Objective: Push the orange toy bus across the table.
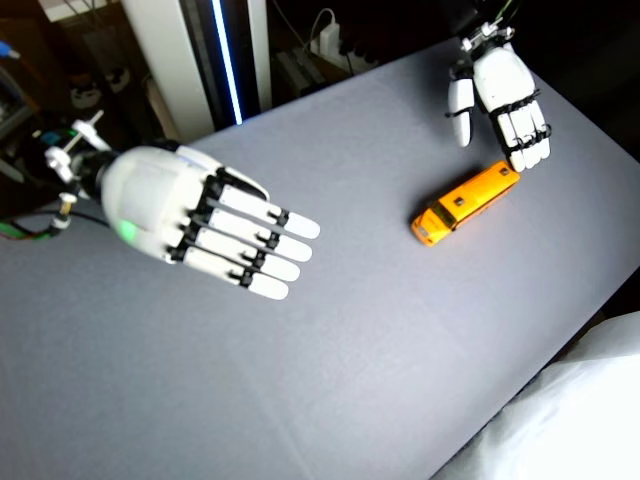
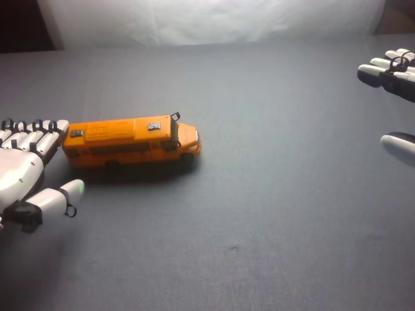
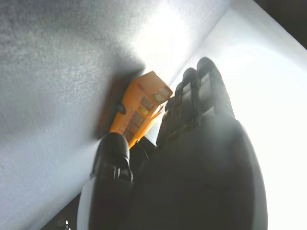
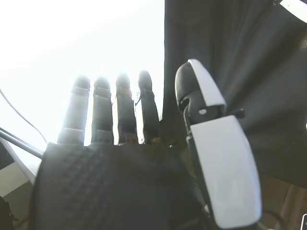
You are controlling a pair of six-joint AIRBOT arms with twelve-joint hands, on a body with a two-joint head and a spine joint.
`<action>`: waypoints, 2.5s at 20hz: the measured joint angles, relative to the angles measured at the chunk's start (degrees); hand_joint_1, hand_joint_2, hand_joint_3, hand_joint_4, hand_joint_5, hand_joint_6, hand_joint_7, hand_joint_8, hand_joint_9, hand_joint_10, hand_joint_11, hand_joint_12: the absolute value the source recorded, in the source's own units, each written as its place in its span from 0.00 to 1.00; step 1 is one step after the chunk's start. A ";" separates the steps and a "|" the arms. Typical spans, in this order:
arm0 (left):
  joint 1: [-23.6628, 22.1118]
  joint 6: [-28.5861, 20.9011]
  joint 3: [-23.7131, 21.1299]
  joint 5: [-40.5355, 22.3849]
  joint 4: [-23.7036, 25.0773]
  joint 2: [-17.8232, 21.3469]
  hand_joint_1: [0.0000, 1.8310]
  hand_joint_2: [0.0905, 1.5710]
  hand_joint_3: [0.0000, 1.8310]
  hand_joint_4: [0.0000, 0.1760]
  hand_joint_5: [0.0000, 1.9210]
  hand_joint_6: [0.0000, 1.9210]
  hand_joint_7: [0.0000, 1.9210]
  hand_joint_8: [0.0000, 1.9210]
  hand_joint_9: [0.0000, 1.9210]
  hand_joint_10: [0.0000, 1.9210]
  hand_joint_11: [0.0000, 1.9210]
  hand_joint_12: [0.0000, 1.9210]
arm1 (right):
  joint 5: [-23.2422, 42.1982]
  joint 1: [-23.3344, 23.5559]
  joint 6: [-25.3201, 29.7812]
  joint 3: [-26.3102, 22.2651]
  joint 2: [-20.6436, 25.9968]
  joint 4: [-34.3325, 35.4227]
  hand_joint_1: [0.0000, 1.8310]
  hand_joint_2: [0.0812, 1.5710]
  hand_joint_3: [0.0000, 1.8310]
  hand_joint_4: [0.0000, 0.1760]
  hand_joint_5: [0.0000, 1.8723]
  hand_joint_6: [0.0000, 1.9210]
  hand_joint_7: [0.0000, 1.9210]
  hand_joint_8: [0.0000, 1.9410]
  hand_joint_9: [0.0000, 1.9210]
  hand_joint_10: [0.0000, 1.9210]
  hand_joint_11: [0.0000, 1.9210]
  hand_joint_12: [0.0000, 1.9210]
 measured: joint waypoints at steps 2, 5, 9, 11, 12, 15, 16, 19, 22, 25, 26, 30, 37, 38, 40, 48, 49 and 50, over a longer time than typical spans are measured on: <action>0.00 0.04 -0.02 -0.13 -0.50 0.00 0.00 0.92 0.00 0.00 0.00 0.00 0.01 0.00 0.03 0.00 0.03 0.08 | 0.00 -0.02 0.02 0.00 0.00 0.07 0.46 0.85 0.00 0.12 0.16 0.00 0.11 0.00 0.04 0.00 0.01 0.02; 0.00 0.07 -0.37 -1.22 -0.83 0.00 0.00 0.92 0.00 0.00 0.01 0.00 0.02 0.00 0.04 0.00 0.00 0.14 | 0.00 -0.02 0.04 -0.13 0.00 0.07 0.47 0.85 0.00 0.04 0.16 0.00 0.12 0.00 0.04 0.00 0.01 0.02; 0.00 0.13 -1.03 -3.10 -1.25 0.07 0.00 0.90 0.00 0.00 0.01 0.00 0.02 0.00 0.06 0.00 0.00 0.15 | 0.00 -0.02 0.04 -0.13 -0.13 0.13 0.47 0.85 0.00 0.00 0.17 0.00 0.12 0.00 0.05 0.00 0.02 0.03; 0.00 0.13 -1.14 -3.67 -1.29 0.11 0.00 0.94 0.00 0.00 0.01 0.00 0.02 0.00 0.05 0.00 0.00 0.08 | -0.13 -0.44 0.04 -0.15 -0.24 0.09 0.50 0.84 0.00 0.02 0.18 0.00 0.13 0.00 0.04 0.00 0.01 0.02; 0.00 0.13 -1.14 -3.98 -1.62 0.13 0.00 0.94 0.00 0.00 0.02 0.00 0.03 0.00 0.06 0.01 0.00 0.08 | -0.20 -0.44 0.07 -0.20 -0.28 0.15 0.50 0.85 0.00 0.00 0.17 0.00 0.13 0.00 0.05 0.00 0.02 0.03; 0.00 0.13 -1.11 -3.91 -1.86 0.17 0.00 0.93 0.00 0.00 0.03 0.01 0.03 0.00 0.06 0.01 0.01 0.08 | -0.20 -0.44 0.07 -0.20 -0.28 0.22 0.48 0.85 0.00 0.00 0.18 0.00 0.13 0.00 0.05 0.00 0.02 0.03; 0.00 0.15 -0.87 -3.43 -2.21 0.11 0.00 0.93 0.00 0.00 0.03 0.01 0.03 0.00 0.06 0.00 0.01 0.09 | -0.20 -0.44 0.07 -0.22 -0.28 0.20 0.48 0.85 0.00 0.00 0.18 0.00 0.13 0.00 0.05 0.00 0.02 0.02; 0.66 0.22 -0.66 -3.02 -4.07 -0.02 0.00 0.98 0.02 0.00 0.03 0.01 0.03 0.00 0.06 0.00 0.01 0.09 | -0.20 -0.46 0.07 -0.26 -0.28 0.35 0.50 0.84 0.00 0.00 0.18 0.00 0.14 0.00 0.05 0.00 0.03 0.03; 0.66 2.27 -0.66 -2.93 -4.22 -0.09 0.00 1.00 0.07 0.00 0.05 0.00 0.04 0.00 0.06 0.00 0.00 0.11 | -0.09 -0.63 0.09 -0.26 -0.31 0.26 0.50 0.84 0.00 0.00 0.18 0.00 0.14 0.00 0.05 0.00 0.02 0.02; 0.66 3.89 -0.66 -2.49 -5.01 -0.74 0.00 1.00 0.10 0.00 0.05 0.00 0.05 0.00 0.06 0.00 0.00 0.18 | -0.09 -0.63 0.09 -0.26 -0.35 0.46 0.50 0.84 0.00 0.00 0.18 0.00 0.13 0.00 0.05 0.00 0.02 0.02; 0.66 3.89 -0.66 -1.92 -5.01 -1.01 0.00 1.00 0.10 0.00 0.04 0.00 0.04 0.00 0.06 0.00 0.00 0.19 | -0.09 -0.63 0.09 -0.26 -0.35 0.44 0.50 0.84 0.00 0.00 0.18 0.00 0.13 0.00 0.05 0.00 0.02 0.02; 0.63 3.89 -0.66 -0.81 -3.96 -1.07 0.00 1.00 0.11 0.00 0.05 0.00 0.04 0.00 0.06 0.00 0.00 0.16 | -0.07 -0.74 0.09 -0.26 -0.46 0.39 0.48 0.85 0.00 0.00 0.18 0.00 0.12 0.00 0.05 0.00 0.02 0.02; -2.82 4.07 -0.85 -0.66 1.33 -4.55 0.00 1.00 0.12 0.00 0.01 0.00 0.00 0.00 0.03 0.00 0.00 0.17 | -0.09 -0.74 0.11 -0.24 -0.59 0.37 0.48 0.85 0.00 0.00 0.18 0.00 0.13 0.00 0.05 0.00 0.02 0.02; -3.50 3.98 -0.92 -0.70 2.40 -4.87 0.00 1.00 0.11 0.00 0.01 0.00 0.00 0.00 0.02 0.00 0.00 0.14 | -0.11 -0.74 0.11 -0.24 -0.61 0.37 0.49 0.85 0.00 0.00 0.18 0.00 0.13 0.00 0.05 0.00 0.03 0.02; -3.72 4.04 -1.36 -0.81 4.09 -5.01 0.00 1.00 0.09 0.00 0.01 0.00 0.00 0.00 0.01 0.00 0.00 0.14 | -0.07 -0.74 0.13 -0.24 -0.59 0.39 0.49 0.85 0.00 0.00 0.18 0.00 0.13 0.00 0.05 0.00 0.02 0.02; -3.45 4.02 -2.38 -3.45 2.19 -4.57 0.00 1.00 0.06 0.00 0.04 0.00 0.01 0.00 0.02 0.00 0.00 0.09 | -0.09 -0.74 0.17 -0.26 -0.59 0.55 0.49 0.85 0.00 0.09 0.18 0.00 0.13 0.00 0.05 0.00 0.02 0.02; -3.37 4.04 -2.60 -3.65 2.10 -4.44 0.00 1.00 0.06 0.00 0.04 0.00 0.02 0.00 0.03 0.00 0.00 0.13 | -0.09 -0.74 0.17 -0.26 -0.61 0.52 0.49 0.85 0.00 0.09 0.18 0.00 0.14 0.01 0.06 0.01 0.03 0.02; -2.75 3.34 -3.58 -4.66 2.43 -3.72 0.00 1.00 0.05 0.00 0.05 0.00 0.04 0.00 0.04 0.00 0.00 0.16 | -0.07 -0.76 0.17 -0.26 -0.61 0.48 0.50 0.85 0.00 0.10 0.19 0.00 0.15 0.01 0.06 0.00 0.02 0.02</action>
